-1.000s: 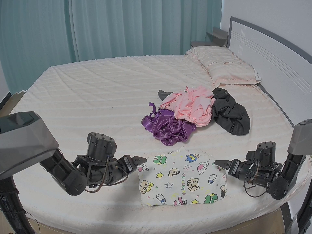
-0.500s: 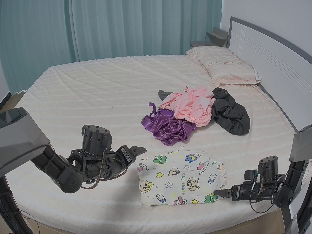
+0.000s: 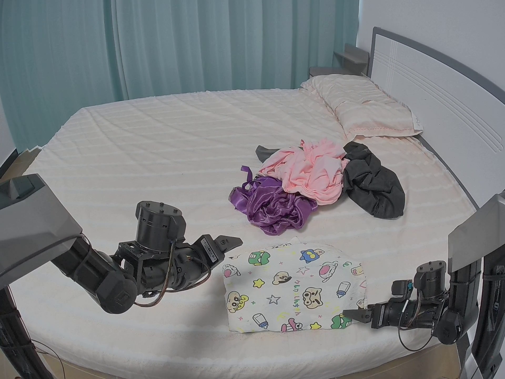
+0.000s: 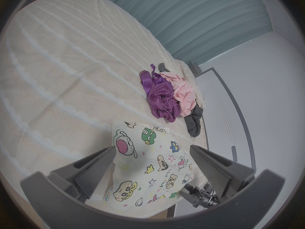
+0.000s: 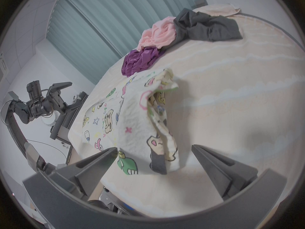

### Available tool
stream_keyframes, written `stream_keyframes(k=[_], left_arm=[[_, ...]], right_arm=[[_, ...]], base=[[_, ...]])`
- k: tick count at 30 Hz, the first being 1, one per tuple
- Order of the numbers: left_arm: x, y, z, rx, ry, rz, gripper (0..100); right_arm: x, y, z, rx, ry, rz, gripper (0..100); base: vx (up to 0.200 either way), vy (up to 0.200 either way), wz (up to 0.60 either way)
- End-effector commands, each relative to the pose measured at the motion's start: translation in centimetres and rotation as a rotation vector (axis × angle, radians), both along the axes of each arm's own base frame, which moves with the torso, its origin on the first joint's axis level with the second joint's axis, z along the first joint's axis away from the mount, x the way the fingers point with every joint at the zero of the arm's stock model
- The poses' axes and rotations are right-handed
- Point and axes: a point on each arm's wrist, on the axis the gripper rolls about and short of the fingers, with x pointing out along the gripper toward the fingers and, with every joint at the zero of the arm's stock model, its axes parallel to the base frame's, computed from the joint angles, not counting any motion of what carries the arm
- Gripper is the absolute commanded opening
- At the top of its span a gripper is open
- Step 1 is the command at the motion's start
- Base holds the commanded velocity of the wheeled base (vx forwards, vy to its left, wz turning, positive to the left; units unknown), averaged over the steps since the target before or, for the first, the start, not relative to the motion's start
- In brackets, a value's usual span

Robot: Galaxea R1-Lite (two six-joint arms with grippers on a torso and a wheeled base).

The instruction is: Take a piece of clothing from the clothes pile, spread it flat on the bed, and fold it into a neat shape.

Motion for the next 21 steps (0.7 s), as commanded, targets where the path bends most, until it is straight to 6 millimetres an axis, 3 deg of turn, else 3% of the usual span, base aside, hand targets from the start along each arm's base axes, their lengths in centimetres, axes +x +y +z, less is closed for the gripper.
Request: stream_keyframes(k=[1,5,6,21], left_arm=[[0.1,-0.2,0.0,-0.001,-0.002,-0.003,100],[0.1,-0.2,-0.2,0.002,0.004,-0.003,100],[0.1,-0.2,-0.2,0.002,0.004,-0.003,100],[-0.1,-0.9,-0.7,0.009,0.013,-0.023,100]], right_arm=[[-0.3,-0.2,-0.8,-0.001,0.044,0.007,100],[-0.1,-0.2,-0.8,0.005,0.039,0.004,100],[-0.1,-0.1,-0.8,0.008,0.038,0.002,0],[-1.4,-0.3,0.6,0.020,0.036,0.022,0]], base=[[0.000,0.000,0.00],[0.000,0.000,0.00],[0.000,0.000,0.00],[0.000,0.000,0.00]])
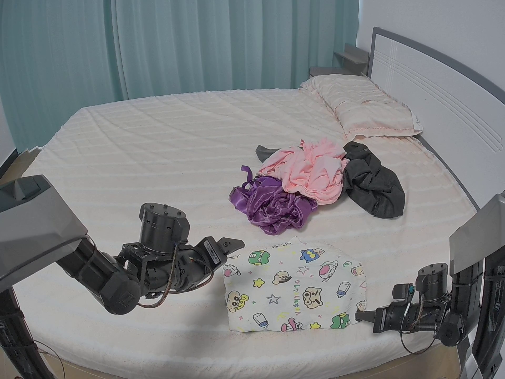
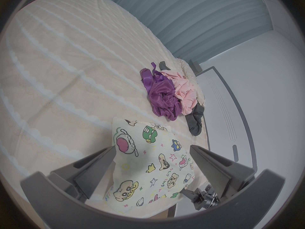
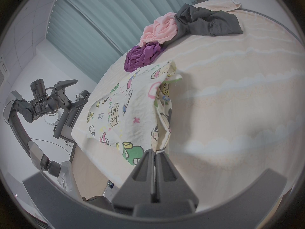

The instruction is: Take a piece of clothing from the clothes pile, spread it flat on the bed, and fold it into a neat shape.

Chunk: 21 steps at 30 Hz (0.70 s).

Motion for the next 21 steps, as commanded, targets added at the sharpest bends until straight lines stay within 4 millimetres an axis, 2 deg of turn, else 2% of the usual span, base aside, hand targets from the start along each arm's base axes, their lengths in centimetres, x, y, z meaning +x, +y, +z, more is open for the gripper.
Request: stream_keyframes(k=[1,11,15,21], left_arm=[[-0.2,-0.6,-0.3,0.004,0.005,-0.020,100],[-0.5,-2.5,-0.1,-0.031,0.011,-0.044,100],[-0.8,-3.7,-2.3,-0.002,0.058,-0.068,100],[-0.5,-4.7,-3.9,-0.003,0.036,-0.071,100]], right_arm=[[-0.4,-0.2,0.5,0.001,-0.002,-0.006,0],[-1.4,-0.4,1.0,-0.035,0.066,0.013,0],[-1.5,-0.5,0.8,-0.052,0.072,0.024,0],[-1.5,-0.5,0.5,-0.059,0.082,0.022,0]], base=[[0.000,0.000,0.00],[0.000,0.000,0.00],[0.000,0.000,0.00],[0.000,0.000,0.00]])
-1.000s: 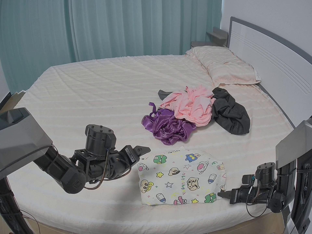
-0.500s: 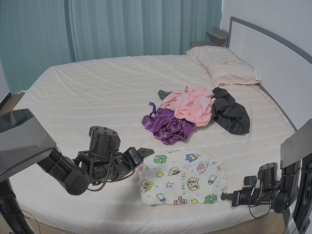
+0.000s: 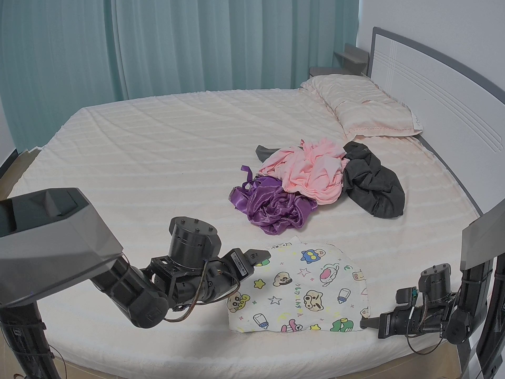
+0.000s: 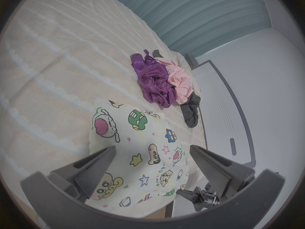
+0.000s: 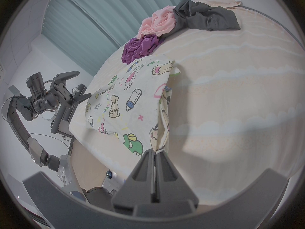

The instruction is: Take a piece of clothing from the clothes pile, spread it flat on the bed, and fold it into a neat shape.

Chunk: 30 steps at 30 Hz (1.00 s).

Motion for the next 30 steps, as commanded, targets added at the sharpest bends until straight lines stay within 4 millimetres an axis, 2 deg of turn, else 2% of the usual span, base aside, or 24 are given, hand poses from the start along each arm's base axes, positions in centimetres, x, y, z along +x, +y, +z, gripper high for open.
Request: stream_keyframes(k=[1,2,3,11,19,23,26,27,28,29,30], left_arm=[[0.0,-0.8,-2.2,0.027,0.028,-0.010,100],[0.1,-0.8,-2.2,0.025,0.021,-0.006,100],[0.1,-0.8,-2.2,0.024,0.019,-0.006,100],[-0.1,-0.7,-2.1,0.023,0.020,-0.005,100],[-0.4,-1.7,-5.0,0.123,0.040,-0.005,100],[-0.6,-1.8,-5.1,0.130,0.040,-0.011,100],[-0.9,-1.7,-4.2,0.111,0.030,-0.015,100],[-0.9,-1.7,-4.1,0.109,0.025,-0.012,100],[-1.1,-1.6,-3.4,0.105,0.012,-0.009,100],[-1.1,-1.6,-3.4,0.105,0.012,-0.009,100],[-1.3,-1.4,-2.7,0.093,-0.003,-0.009,100]], right_arm=[[-0.4,-0.1,-0.2,-0.007,0.019,-0.003,0],[-0.4,-0.1,-0.2,-0.008,0.021,-0.001,0],[-0.4,-0.1,-0.2,-0.008,0.020,-0.001,100],[-0.2,-0.1,0.1,-0.012,-0.010,-0.001,100],[1.0,-1.2,3.2,0.018,-0.185,-0.086,100],[2.3,-1.3,4.0,0.068,-0.228,-0.132,100],[4.7,-0.9,4.9,0.199,-0.227,-0.232,100],[5.0,-0.8,5.0,0.210,-0.229,-0.238,100],[6.3,-0.6,5.0,0.245,-0.224,-0.265,100],[6.3,-0.6,5.0,0.245,-0.224,-0.265,100],[7.2,-0.6,4.7,0.247,-0.202,-0.276,100]], base=[[0.000,0.000,0.00],[0.000,0.000,0.00],[0.000,0.000,0.00],[0.000,0.000,0.00],[0.000,0.000,0.00],[0.000,0.000,0.00],[0.000,0.000,0.00],[0.000,0.000,0.00],[0.000,0.000,0.00],[0.000,0.000,0.00],[0.000,0.000,0.00]])
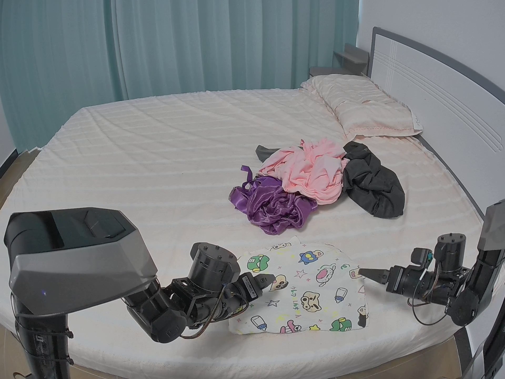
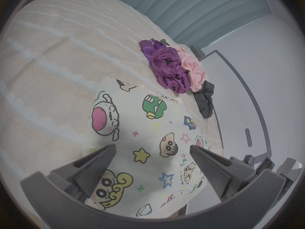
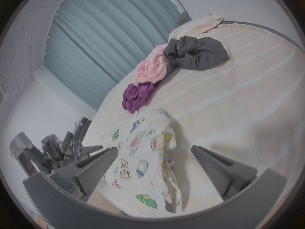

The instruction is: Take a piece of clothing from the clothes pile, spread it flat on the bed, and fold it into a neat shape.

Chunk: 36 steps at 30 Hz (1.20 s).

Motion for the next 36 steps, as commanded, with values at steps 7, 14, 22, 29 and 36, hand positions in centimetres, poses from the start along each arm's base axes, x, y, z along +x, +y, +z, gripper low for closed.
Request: stream_keyframes(k=[7,14,22,29,36], left_arm=[[-1.5,1.1,4.4,-0.081,-0.062,0.017,100],[-1.6,0.8,3.2,-0.058,-0.030,0.009,100],[-1.7,0.5,2.3,-0.039,-0.014,-0.001,100],[-2.0,0.3,2.0,-0.036,-0.002,-0.015,100],[-2.3,-0.2,1.0,-0.015,0.019,-0.033,100]], right_arm=[[8.7,1.4,-0.4,0.094,0.132,-0.080,100],[12.5,2.0,-1.7,0.084,0.211,-0.087,100],[13.3,3.4,-4.0,0.069,0.284,-0.059,100],[13.9,3.4,-3.1,0.140,0.283,-0.110,0],[14.2,3.4,-2.1,0.158,0.258,-0.117,0]], base=[[0.000,0.000,0.00],[0.000,0.000,0.00],[0.000,0.000,0.00],[0.000,0.000,0.00],[0.000,0.000,0.00]])
